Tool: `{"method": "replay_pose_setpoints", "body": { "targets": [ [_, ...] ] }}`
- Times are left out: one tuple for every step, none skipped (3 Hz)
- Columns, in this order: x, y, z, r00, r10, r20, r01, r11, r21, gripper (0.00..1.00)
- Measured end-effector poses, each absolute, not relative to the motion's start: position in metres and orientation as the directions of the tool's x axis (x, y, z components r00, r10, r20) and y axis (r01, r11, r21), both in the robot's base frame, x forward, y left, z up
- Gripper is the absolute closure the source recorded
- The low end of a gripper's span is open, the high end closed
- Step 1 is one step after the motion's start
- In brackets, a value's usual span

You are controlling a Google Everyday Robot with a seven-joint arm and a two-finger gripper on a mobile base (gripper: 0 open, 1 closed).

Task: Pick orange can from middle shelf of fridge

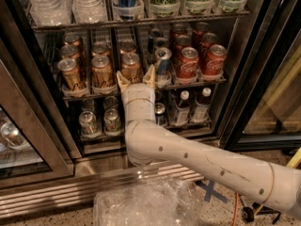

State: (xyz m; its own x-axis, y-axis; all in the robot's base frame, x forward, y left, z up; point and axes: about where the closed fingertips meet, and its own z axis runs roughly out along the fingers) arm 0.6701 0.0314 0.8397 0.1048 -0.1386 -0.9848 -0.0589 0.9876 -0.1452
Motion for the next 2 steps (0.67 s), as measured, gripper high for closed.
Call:
{"method": "replay_pose_setpoints", "body": {
  "targets": [
    [0.68, 0.027, 0.836, 0.092, -0.137, -0.986, -0.054, 0.988, -0.142, 0.29],
    [0.69, 0.024, 0.828, 0.066, -0.128, -0.99, -0.047, 0.99, -0.132, 0.29]
  ]
}}
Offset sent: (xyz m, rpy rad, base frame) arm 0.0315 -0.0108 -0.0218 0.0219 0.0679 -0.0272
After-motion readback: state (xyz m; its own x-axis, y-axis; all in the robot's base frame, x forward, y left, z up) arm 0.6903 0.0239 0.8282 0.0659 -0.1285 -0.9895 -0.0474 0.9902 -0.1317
